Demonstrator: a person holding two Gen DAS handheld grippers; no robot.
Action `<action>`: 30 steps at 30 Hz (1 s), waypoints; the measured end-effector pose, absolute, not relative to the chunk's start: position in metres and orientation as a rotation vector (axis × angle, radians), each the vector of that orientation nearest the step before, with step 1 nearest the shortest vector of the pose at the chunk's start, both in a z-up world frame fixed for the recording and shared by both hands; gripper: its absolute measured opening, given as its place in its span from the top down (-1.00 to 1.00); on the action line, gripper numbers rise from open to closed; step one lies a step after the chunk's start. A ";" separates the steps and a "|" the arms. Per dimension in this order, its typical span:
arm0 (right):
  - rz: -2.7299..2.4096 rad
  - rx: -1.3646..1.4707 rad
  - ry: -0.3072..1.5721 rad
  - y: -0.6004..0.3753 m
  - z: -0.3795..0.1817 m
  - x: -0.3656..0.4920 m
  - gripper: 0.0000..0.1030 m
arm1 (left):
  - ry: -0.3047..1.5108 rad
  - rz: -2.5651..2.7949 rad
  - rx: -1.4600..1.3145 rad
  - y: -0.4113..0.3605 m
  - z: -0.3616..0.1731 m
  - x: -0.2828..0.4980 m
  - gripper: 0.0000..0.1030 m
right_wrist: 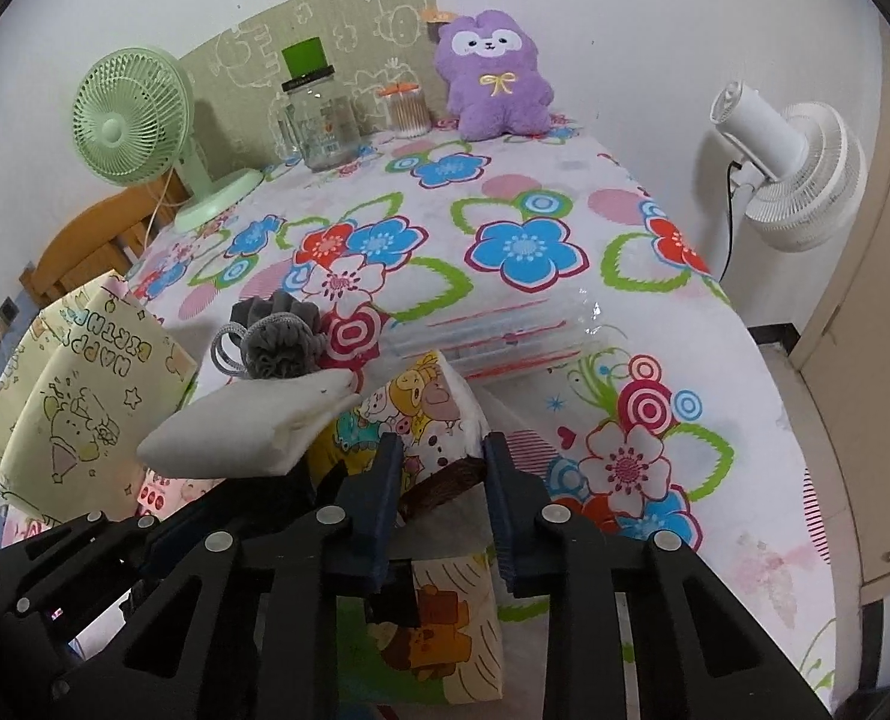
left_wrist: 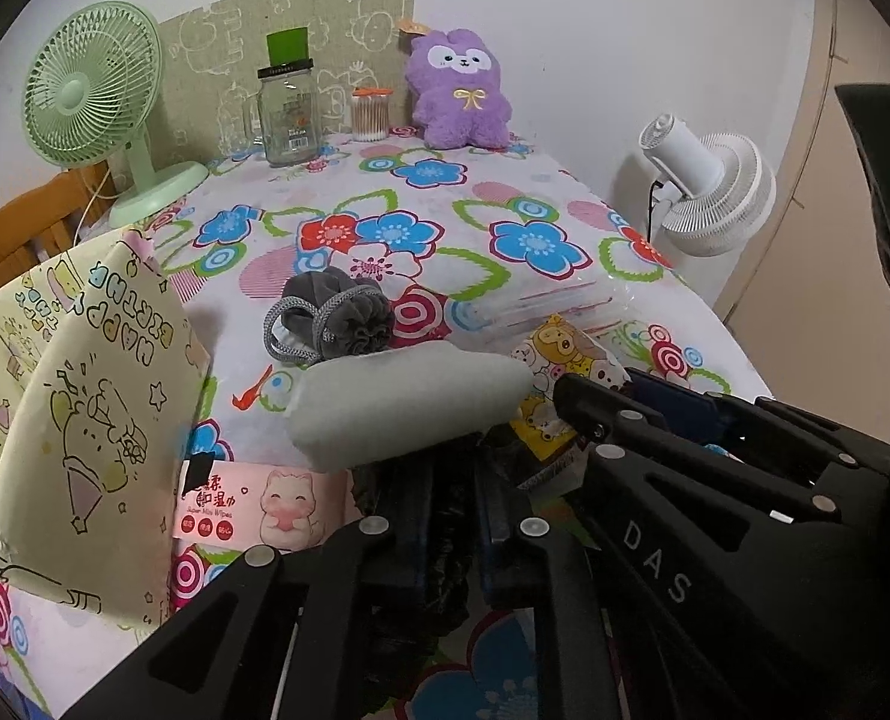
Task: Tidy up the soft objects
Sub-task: 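Close left tool on the black folded item while right tool grasps the yellow cartoon pack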
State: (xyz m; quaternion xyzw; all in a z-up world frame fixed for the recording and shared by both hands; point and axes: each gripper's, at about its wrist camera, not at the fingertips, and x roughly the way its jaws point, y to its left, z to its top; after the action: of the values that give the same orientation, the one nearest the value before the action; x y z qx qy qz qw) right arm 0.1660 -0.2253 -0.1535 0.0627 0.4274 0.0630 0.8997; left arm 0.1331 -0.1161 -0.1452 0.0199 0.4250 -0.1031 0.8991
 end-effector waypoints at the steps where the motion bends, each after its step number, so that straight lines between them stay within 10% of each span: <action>1: 0.132 0.129 0.883 -0.225 -0.152 0.165 0.46 | 0.875 -0.214 0.044 -0.117 -0.144 0.132 0.83; 30: 0.077 0.095 0.706 -0.234 -0.070 0.128 0.57 | 0.742 -0.245 0.059 -0.127 -0.073 0.105 0.83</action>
State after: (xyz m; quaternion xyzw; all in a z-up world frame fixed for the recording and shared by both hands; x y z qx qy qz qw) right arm 0.1276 -0.2340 -0.0701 0.0465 0.3457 0.0378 0.9364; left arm 0.1045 -0.1266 -0.0726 0.0287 0.3617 -0.1195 0.9242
